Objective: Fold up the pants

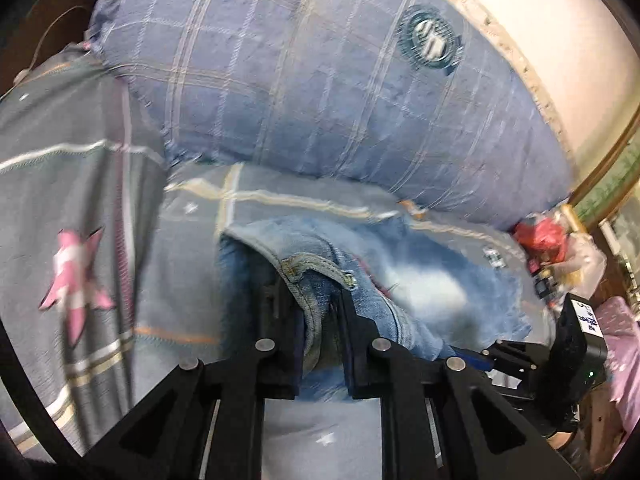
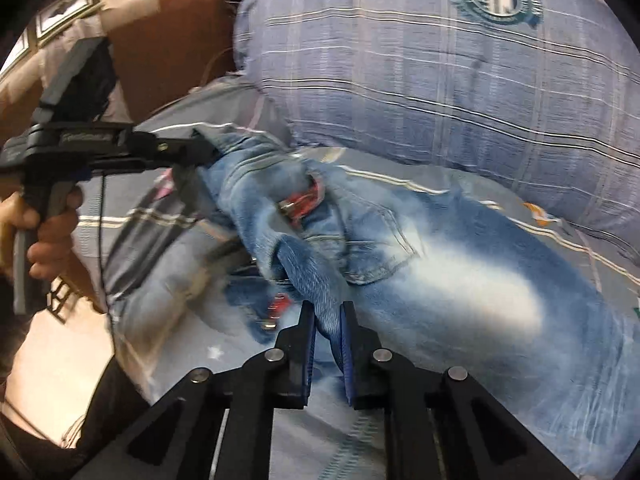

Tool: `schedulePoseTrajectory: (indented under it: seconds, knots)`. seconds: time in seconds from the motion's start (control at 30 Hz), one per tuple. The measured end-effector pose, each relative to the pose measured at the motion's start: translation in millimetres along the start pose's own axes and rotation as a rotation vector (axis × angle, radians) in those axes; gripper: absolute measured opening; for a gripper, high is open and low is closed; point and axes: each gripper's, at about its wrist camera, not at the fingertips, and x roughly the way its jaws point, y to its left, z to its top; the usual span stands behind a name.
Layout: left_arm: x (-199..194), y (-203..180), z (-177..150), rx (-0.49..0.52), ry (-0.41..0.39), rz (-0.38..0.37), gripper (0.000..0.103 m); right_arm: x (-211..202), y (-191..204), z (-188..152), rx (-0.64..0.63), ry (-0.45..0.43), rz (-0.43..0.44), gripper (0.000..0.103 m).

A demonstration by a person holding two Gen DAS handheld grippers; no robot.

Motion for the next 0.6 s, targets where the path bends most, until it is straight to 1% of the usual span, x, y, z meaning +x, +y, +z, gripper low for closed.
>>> schedulePoseTrajectory:
  seconds: [0.07, 0.1, 0.13, 0.17, 0.2, 0.23, 0.27, 0.3, 0.33, 0.37, 0.4, 0.5, 0.57, 0.6]
  knots:
    - [13, 13, -17, -0.012, 0.061, 0.011, 0.016, 18, 13, -7, -0.037, 0.038, -0.013, 0.013]
    - [26, 19, -30, -0.011, 0.112, 0.044, 0.016, 29, 16, -14, -0.049, 0.064, -0.028, 0.013]
    - [36, 23, -42, -0.004, 0.15, 0.075, 0.016, 44, 16, -24, -0.046, 0.102, -0.038, 0.016]
    - [47, 28, -54, 0.003, 0.187, 0.094, 0.017, 55, 15, -31, -0.031, 0.134, -0.035, 0.021]
    - [53, 33, -64, 0.002, 0.199, 0.094, 0.018, 61, 14, -37, -0.017, 0.141, -0.034, 0.023]
    - [53, 36, -69, -0.001, 0.19, 0.088, 0.021, 57, 14, -41, -0.006, 0.084, -0.025, 0.029]
    - [50, 38, -71, -0.006, 0.177, 0.081, 0.024, 55, 13, -42, 0.01, 0.083, -0.004, 0.035]
    - [45, 39, -69, -0.009, 0.169, 0.076, 0.027, 52, 11, -43, 0.037, 0.082, 0.024, 0.053]
    - [39, 40, -66, -0.011, 0.157, 0.074, 0.03, 48, 10, -43, 0.056, 0.082, 0.037, 0.076]
    - [29, 41, -61, -0.01, 0.133, 0.078, 0.036, 40, 8, -44, 0.071, 0.077, 0.04, 0.08]
    - [21, 38, -57, -0.002, 0.113, 0.09, 0.038, 33, 6, -45, 0.077, 0.064, 0.043, 0.08]
    - [-11, 31, -44, 0.046, 0.006, 0.177, 0.039, -3, -15, -55, 0.147, 0.012, 0.034, 0.08]
    - [-23, 25, -36, 0.061, -0.043, 0.186, 0.039, -30, -45, -67, 0.256, -0.036, -0.003, 0.08]
    - [-26, 20, -32, 0.067, -0.055, 0.169, 0.039, -41, -61, -74, 0.308, -0.056, -0.035, 0.08]
